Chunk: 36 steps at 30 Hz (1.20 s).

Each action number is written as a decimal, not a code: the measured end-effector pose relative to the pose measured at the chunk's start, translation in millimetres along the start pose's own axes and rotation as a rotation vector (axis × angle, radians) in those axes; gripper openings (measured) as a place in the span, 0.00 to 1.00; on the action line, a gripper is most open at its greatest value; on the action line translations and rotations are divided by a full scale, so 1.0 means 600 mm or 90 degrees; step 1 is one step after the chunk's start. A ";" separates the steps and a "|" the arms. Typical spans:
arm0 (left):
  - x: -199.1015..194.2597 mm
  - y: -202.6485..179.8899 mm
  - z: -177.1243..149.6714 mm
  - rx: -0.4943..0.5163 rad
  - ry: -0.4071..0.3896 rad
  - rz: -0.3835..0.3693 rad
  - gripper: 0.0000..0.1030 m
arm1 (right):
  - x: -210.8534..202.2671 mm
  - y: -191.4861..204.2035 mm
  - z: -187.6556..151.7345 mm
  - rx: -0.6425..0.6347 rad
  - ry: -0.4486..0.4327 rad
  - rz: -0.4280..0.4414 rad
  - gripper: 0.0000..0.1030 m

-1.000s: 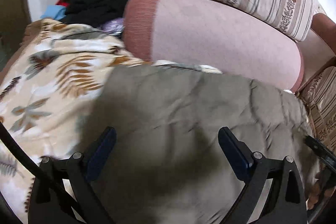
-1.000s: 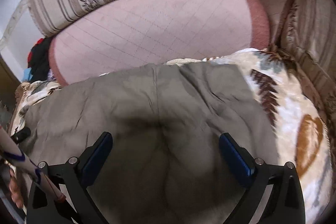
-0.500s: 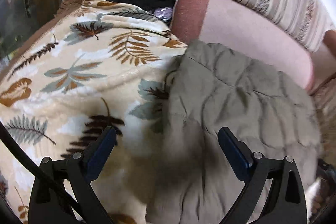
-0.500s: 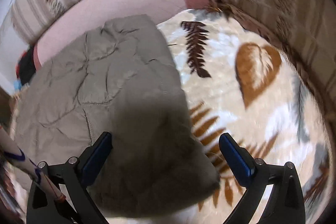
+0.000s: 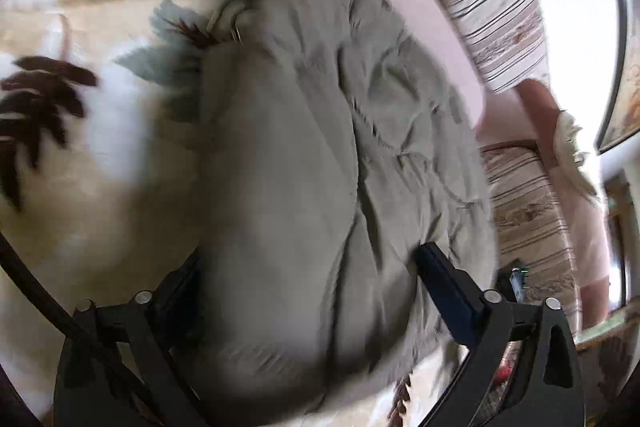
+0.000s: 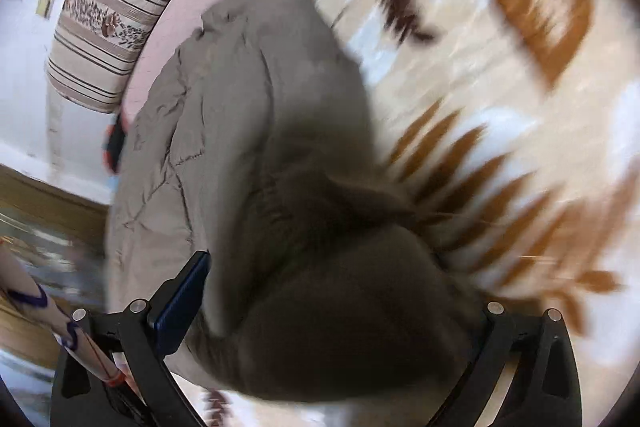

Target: Fold large clothes

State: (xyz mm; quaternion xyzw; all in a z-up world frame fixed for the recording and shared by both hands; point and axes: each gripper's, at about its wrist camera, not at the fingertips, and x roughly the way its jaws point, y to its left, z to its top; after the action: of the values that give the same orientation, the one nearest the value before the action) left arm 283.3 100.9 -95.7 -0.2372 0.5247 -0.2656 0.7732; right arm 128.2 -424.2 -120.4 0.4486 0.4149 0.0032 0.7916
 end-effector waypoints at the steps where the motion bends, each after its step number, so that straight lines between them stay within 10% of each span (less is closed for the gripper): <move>1: 0.005 -0.013 -0.001 0.011 -0.003 0.020 0.97 | 0.005 0.003 0.004 0.010 -0.006 0.002 1.00; 7: -0.056 -0.052 -0.012 0.044 -0.022 0.026 0.53 | -0.015 0.027 -0.002 0.029 0.005 0.056 0.75; 13: -0.090 -0.050 -0.040 0.053 -0.023 0.059 0.62 | -0.048 0.038 -0.045 -0.005 0.016 0.087 0.71; 18: -0.076 -0.035 -0.039 0.024 -0.027 0.106 0.74 | -0.025 0.008 -0.054 0.049 0.000 0.053 0.88; 26: -0.200 -0.076 -0.068 0.110 -0.142 0.256 0.75 | -0.137 0.054 -0.078 -0.014 -0.123 -0.094 0.90; 30: -0.211 -0.105 -0.082 0.141 -0.163 0.248 0.75 | -0.190 0.101 -0.095 -0.114 -0.208 -0.200 0.90; 36: -0.131 -0.140 -0.087 0.186 -0.139 0.262 0.78 | -0.130 0.211 -0.125 -0.268 -0.163 -0.196 0.90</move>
State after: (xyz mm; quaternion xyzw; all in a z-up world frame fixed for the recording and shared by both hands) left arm 196.6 85.2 -5.1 -0.0388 0.4314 -0.1485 0.8890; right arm 74.2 -325.0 1.9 0.2030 0.3649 -0.0876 0.9044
